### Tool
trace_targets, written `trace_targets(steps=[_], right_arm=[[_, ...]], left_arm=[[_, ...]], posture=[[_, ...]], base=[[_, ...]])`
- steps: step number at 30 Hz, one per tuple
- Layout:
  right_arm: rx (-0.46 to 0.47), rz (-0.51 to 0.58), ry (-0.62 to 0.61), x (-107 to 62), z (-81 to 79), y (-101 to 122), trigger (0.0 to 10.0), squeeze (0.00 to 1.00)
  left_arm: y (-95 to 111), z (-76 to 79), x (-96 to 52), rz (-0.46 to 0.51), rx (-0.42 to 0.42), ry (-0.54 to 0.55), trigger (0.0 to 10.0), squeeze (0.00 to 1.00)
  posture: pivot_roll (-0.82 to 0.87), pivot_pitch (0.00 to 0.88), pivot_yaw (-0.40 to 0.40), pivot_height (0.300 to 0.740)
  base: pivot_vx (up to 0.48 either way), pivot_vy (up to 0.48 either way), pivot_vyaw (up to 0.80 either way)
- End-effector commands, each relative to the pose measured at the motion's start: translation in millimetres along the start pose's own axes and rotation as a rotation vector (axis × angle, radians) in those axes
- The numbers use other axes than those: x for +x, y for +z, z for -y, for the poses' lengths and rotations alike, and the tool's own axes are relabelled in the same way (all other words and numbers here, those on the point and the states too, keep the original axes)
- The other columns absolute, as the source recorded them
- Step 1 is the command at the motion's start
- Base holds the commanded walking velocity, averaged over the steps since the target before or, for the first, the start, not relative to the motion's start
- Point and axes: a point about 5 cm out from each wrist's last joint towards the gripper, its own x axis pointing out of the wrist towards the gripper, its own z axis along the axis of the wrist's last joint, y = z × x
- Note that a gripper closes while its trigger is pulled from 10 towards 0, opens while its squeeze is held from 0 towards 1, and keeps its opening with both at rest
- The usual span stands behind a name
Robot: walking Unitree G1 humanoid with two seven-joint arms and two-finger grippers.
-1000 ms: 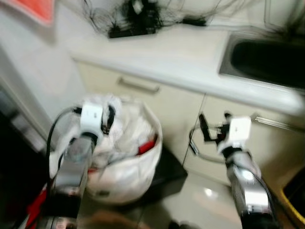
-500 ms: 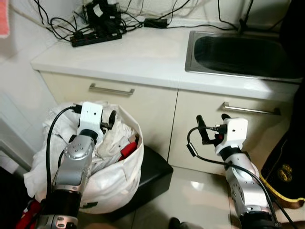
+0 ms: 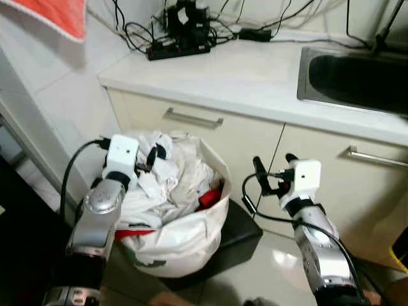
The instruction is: Clothes washing
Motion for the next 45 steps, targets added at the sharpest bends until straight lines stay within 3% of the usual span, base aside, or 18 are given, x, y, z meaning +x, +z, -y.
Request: trace_targets(steps=[1, 14, 18, 23, 34, 43, 45], right_arm=[[-0.005, -0.001, -0.025, -4.0, 8.5, 0, 10.0, 0.0], [-0.005, -0.013, -0.079, 1.4, 16.5, 1, 10.0, 0.0], [0.003, -0.02, -0.084, -0.7, 14.3, -2, 10.0, 0.0], [0.008, -0.019, -0.08, 0.1, 10.9, -2, 10.0, 0.0], [-0.001, -0.011, -0.083, 8.9, 14.8, 3, 10.0, 0.0], [-0.011, -0.059, -0.085, 29.3, 18.4, 4, 10.0, 0.0], [-0.005, -0.098, -0.089, 43.5, 20.9, 5, 10.0, 0.0]], left_arm=[[9, 6.3, 4.8, 0.027, 0.019, -0.029, 10.0, 0.0], [22, 17.3, 11.9, 0.051, 0.067, -0.111, 10.0, 0.0], [29, 21.9, 16.3, 0.071, 0.128, -0.128, 10.0, 0.0], [29, 16.8, 18.9, 0.06, 0.121, -0.099, 10.0, 0.0], [25, 26.0, 16.5, 0.053, 0.084, -0.112, 10.0, 0.0], [23, 17.2, 17.2, 0.03, 0.061, -0.042, 10.0, 0.0], [23, 15.0, 17.0, 0.027, 0.052, -0.031, 10.0, 0.0]], posture=[[-0.09, 0.0, 0.044, 0.736], [-0.1, 0.0, 0.065, 0.736], [-0.1, 0.0, 0.074, 0.736], [-0.1, 0.0, 0.078, 0.736], [-0.09, 0.0, 0.071, 0.736], [-0.08, 0.0, 0.072, 0.736], [-0.08, 0.0, 0.072, 0.736]], base=[[0.0, 0.454, 0.0], [0.042, 0.444, 0.0], [0.0, 0.0, 0.0], [0.0, 0.0, 0.0], [0.333, -0.277, 0.0], [0.301, -0.182, 0.0], [0.0, 0.0, 0.0]])
